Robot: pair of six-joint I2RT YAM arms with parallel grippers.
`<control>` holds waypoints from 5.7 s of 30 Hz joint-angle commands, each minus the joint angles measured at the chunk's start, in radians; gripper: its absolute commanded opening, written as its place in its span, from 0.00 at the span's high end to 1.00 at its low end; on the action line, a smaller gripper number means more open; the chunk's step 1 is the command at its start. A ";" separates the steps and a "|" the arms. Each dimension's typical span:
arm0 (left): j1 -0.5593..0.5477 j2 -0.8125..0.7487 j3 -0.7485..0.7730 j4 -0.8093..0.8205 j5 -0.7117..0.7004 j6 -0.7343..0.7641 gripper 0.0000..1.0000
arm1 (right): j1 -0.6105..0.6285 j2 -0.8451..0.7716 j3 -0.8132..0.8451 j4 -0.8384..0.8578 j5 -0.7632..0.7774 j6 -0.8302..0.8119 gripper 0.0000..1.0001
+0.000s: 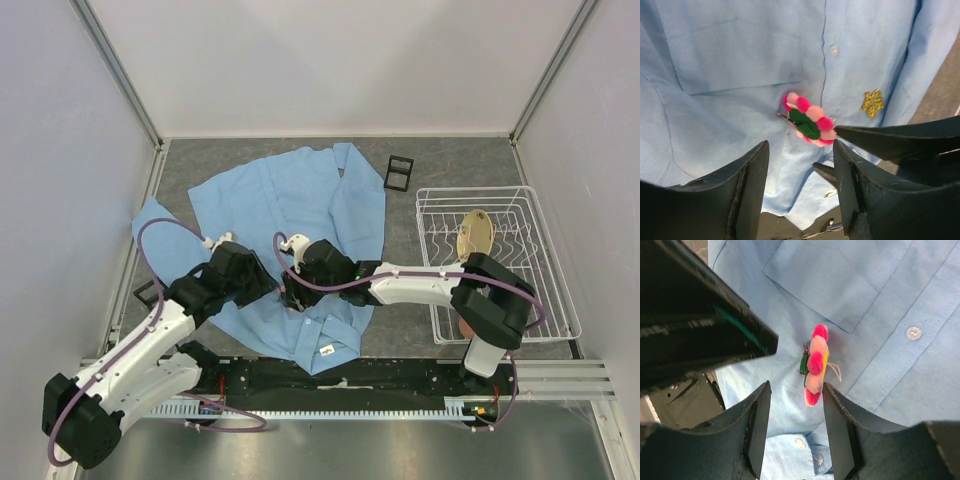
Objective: Remove the brooch from the garment
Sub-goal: Remove the brooch from the clothes.
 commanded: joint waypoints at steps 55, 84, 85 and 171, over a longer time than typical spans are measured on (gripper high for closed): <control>0.297 0.346 0.024 -0.049 0.408 -0.730 0.31 | 0.037 0.045 0.005 0.108 0.073 0.008 0.72; 0.169 0.408 -0.006 0.071 0.273 -0.808 0.53 | 0.035 0.030 -0.045 0.137 0.094 0.045 0.91; 0.169 0.411 -0.006 0.072 0.273 -0.805 0.54 | 0.035 0.029 -0.045 0.136 0.094 0.043 0.91; 0.174 0.460 0.045 -0.006 0.377 -0.711 0.98 | 0.083 0.171 -0.008 0.136 0.185 -0.087 0.85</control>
